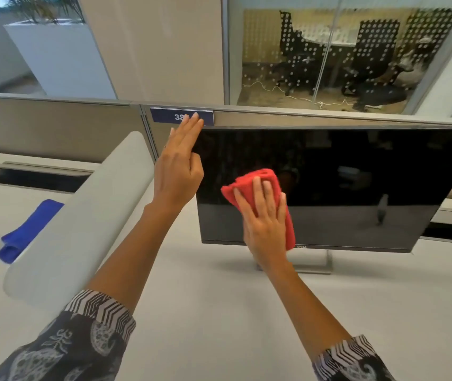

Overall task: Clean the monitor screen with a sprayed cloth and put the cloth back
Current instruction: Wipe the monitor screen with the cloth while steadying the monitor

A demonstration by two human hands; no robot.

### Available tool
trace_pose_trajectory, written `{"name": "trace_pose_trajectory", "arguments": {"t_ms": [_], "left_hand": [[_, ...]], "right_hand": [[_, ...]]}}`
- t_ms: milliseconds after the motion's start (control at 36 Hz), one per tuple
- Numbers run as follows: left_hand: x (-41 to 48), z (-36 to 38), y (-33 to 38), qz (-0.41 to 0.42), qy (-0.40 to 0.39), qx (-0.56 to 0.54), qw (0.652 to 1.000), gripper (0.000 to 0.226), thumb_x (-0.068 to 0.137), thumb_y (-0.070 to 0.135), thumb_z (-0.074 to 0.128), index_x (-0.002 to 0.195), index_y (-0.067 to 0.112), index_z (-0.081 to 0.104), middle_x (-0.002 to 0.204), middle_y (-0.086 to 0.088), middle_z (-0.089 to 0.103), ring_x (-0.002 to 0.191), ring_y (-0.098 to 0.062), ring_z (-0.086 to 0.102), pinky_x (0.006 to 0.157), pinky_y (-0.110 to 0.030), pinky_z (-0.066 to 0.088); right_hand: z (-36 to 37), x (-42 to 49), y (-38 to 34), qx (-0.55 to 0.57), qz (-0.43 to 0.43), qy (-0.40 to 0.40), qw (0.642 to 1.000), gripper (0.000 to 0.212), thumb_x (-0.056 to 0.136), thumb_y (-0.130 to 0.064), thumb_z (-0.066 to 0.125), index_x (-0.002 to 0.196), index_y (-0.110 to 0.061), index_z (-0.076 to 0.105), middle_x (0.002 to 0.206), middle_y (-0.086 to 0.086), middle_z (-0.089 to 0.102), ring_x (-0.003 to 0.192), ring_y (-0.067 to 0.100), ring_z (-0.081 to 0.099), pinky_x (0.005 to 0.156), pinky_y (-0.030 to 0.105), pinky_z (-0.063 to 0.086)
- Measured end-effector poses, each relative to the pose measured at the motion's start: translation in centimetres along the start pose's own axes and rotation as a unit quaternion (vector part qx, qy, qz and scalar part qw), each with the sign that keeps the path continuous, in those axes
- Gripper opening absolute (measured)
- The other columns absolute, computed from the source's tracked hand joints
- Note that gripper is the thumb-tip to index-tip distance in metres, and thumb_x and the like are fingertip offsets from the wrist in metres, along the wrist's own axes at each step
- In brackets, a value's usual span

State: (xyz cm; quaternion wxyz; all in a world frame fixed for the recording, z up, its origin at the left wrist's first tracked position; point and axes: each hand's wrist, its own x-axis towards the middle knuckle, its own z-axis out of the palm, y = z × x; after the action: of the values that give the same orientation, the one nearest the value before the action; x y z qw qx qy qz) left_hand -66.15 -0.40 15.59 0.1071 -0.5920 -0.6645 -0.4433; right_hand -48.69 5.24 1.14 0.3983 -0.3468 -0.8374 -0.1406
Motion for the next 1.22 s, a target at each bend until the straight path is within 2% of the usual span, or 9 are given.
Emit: {"name": "trace_pose_trajectory", "arguments": {"t_ms": [222, 417, 556, 778, 889, 1028, 1083, 1167, 1222], "left_hand": [[-0.3, -1.0, -0.5, 0.002, 0.039, -0.047, 0.998, 0.047, 0.094, 0.006, 0.039, 0.139, 0.011, 0.051, 0.139, 0.009, 0.044, 0.099, -0.041, 0.065, 0.089, -0.054, 0.054], [-0.5, -0.6, 0.4, -0.067, 0.067, -0.109, 0.989, 0.044, 0.096, 0.013, 0.036, 0.136, 0.014, 0.054, 0.128, -0.007, 0.065, 0.099, -0.044, 0.062, 0.085, -0.052, 0.054], [0.0, -1.0, 0.1, -0.083, 0.071, -0.124, 0.986, 0.046, 0.094, 0.008, 0.035, 0.131, 0.011, 0.06, 0.118, -0.012, 0.07, 0.093, -0.027, 0.061, 0.079, -0.029, 0.052], [-0.2, -0.5, -0.4, -0.06, 0.069, -0.096, 0.991, 0.042, 0.098, 0.016, 0.034, 0.134, 0.014, 0.057, 0.124, -0.006, 0.068, 0.094, -0.037, 0.065, 0.081, -0.04, 0.056], [-0.4, -0.3, -0.4, -0.041, 0.072, -0.087, 0.993, 0.044, 0.097, 0.016, 0.034, 0.137, 0.015, 0.054, 0.129, -0.003, 0.065, 0.092, -0.035, 0.066, 0.081, -0.04, 0.057], [-0.6, 0.2, -0.4, -0.027, 0.076, -0.075, 0.994, 0.045, 0.096, 0.013, 0.038, 0.14, 0.014, 0.051, 0.133, -0.001, 0.062, 0.074, -0.003, 0.06, 0.076, -0.024, 0.057], [-0.8, 0.3, -0.4, -0.022, 0.065, -0.065, 0.996, 0.047, 0.095, 0.016, 0.04, 0.142, 0.014, 0.047, 0.138, -0.002, 0.058, 0.077, -0.004, 0.061, 0.079, -0.027, 0.058], [-0.9, 0.6, -0.2, -0.011, 0.038, -0.038, 0.998, 0.052, 0.094, 0.018, 0.041, 0.146, 0.014, 0.041, 0.152, -0.002, 0.041, 0.109, -0.021, 0.064, 0.104, -0.045, 0.047], [-0.9, 1.1, 0.1, 0.004, 0.028, -0.005, 1.0, 0.055, 0.094, 0.021, 0.039, 0.148, 0.014, 0.037, 0.156, -0.004, 0.033, 0.14, -0.026, 0.039, 0.12, -0.046, 0.023]], "right_hand": [[-4.1, 2.3, 6.0, 0.01, 0.197, 0.112, 0.974, 0.045, 0.102, -0.013, 0.045, 0.147, -0.015, 0.044, 0.157, 0.027, 0.023, 0.147, 0.044, 0.015, 0.117, 0.061, 0.02], [-4.0, 9.9, 0.9, -0.009, 0.19, 0.163, 0.968, 0.045, 0.105, -0.021, 0.044, 0.149, -0.017, 0.041, 0.156, 0.025, 0.029, 0.146, 0.042, 0.023, 0.116, 0.062, 0.02], [-1.2, 9.8, -4.4, 0.009, 0.073, 0.1, 0.992, 0.053, 0.1, -0.021, 0.051, 0.151, -0.021, 0.037, 0.158, 0.017, 0.027, 0.148, 0.033, 0.021, 0.119, 0.061, 0.012], [2.5, 1.1, -3.2, -0.05, -0.187, -0.09, 0.977, 0.069, 0.1, -0.021, 0.052, 0.158, -0.02, 0.014, 0.164, 0.009, 0.005, 0.152, 0.031, -0.005, 0.121, 0.054, 0.003], [1.9, -0.7, -0.5, -0.069, -0.225, -0.111, 0.966, 0.07, 0.099, -0.019, 0.051, 0.158, -0.022, 0.013, 0.165, 0.007, 0.004, 0.152, 0.029, -0.003, 0.121, 0.055, 0.006], [-0.3, -1.5, 2.9, -0.062, -0.042, -0.007, 0.997, 0.07, 0.092, -0.002, 0.052, 0.153, -0.027, 0.03, 0.163, 0.01, 0.016, 0.152, 0.028, 0.003, 0.12, 0.058, 0.011], [-1.3, -2.3, 5.0, -0.076, 0.046, 0.026, 0.996, 0.072, 0.089, 0.0, 0.057, 0.152, -0.026, 0.034, 0.161, 0.016, 0.02, 0.151, 0.035, 0.011, 0.119, 0.061, 0.015], [-2.7, -3.7, 8.4, -0.068, 0.148, 0.062, 0.985, 0.064, 0.096, -0.002, 0.054, 0.152, -0.023, 0.032, 0.157, 0.024, 0.025, 0.147, 0.042, 0.021, 0.114, 0.063, 0.025], [-3.8, -5.0, 11.1, -0.055, 0.216, 0.068, 0.973, 0.066, 0.099, -0.007, 0.054, 0.155, -0.024, 0.023, 0.159, 0.022, 0.021, 0.148, 0.042, 0.016, 0.114, 0.062, 0.027]]}}
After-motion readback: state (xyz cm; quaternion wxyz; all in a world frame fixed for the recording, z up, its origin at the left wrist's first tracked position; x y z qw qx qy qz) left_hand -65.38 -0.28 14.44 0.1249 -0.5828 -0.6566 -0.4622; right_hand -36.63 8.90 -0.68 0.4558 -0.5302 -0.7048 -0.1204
